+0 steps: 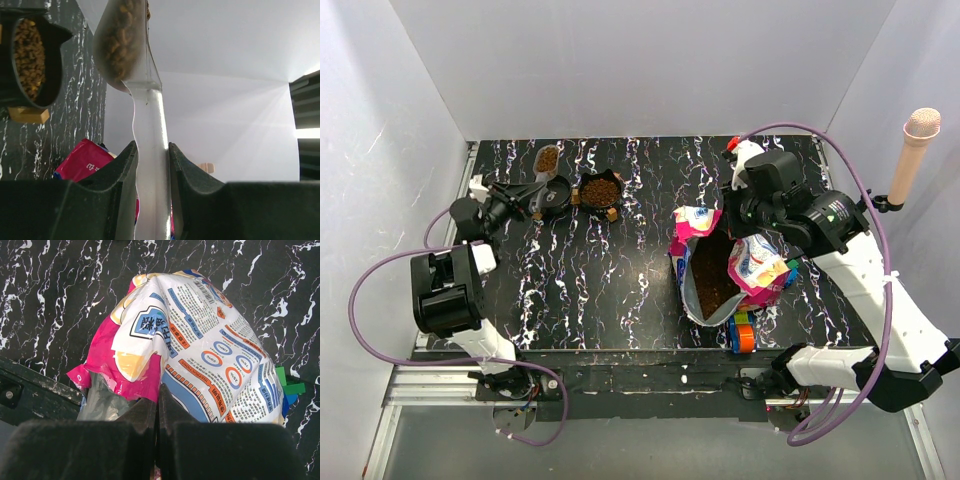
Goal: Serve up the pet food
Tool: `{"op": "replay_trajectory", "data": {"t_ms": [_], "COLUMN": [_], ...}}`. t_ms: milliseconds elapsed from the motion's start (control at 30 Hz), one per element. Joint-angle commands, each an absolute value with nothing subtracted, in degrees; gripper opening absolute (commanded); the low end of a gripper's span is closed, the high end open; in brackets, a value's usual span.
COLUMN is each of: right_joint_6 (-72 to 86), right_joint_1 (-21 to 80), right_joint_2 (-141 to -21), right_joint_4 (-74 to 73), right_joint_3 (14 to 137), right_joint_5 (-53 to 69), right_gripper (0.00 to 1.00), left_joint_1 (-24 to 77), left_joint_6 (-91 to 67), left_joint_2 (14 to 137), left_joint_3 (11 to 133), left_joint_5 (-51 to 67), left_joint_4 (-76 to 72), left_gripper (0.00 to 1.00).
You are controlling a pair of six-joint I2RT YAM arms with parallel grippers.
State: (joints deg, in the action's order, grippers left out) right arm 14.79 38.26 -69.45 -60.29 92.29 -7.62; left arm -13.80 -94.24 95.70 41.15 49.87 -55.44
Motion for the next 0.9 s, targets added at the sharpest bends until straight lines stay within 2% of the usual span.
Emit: {"op": "replay_trajectory", "data": {"t_ms": [0,600,867], "right_joint_6": [15.38,15.56,15.38], "right_joint_1": [38.23,38.23,38.15], "right_joint_2": [-64.42,-65.21,-65.57], "right_joint_4": [-50.27,-49.66,-49.48], "right_joint_3": [94.48,93.60,93.78], "right_joint_5": [-8.18,-8.17,-8.26], "right_gripper": [0.01,0.01,0.01], "left_joint_1": [-15.11,-16.96,-17.05], "left_joint_6": [-93.26,-87.19,-82.97], "left_joint_2": [95.01,97.38,96.24], "left_joint_3": [38.24,36.12,39.63], "left_joint_5": [51.59,48.52,45.44], "left_joint_4": [-59.68,-44.92,-27.53], "left_gripper": [0.00,0.00,0.00]}}
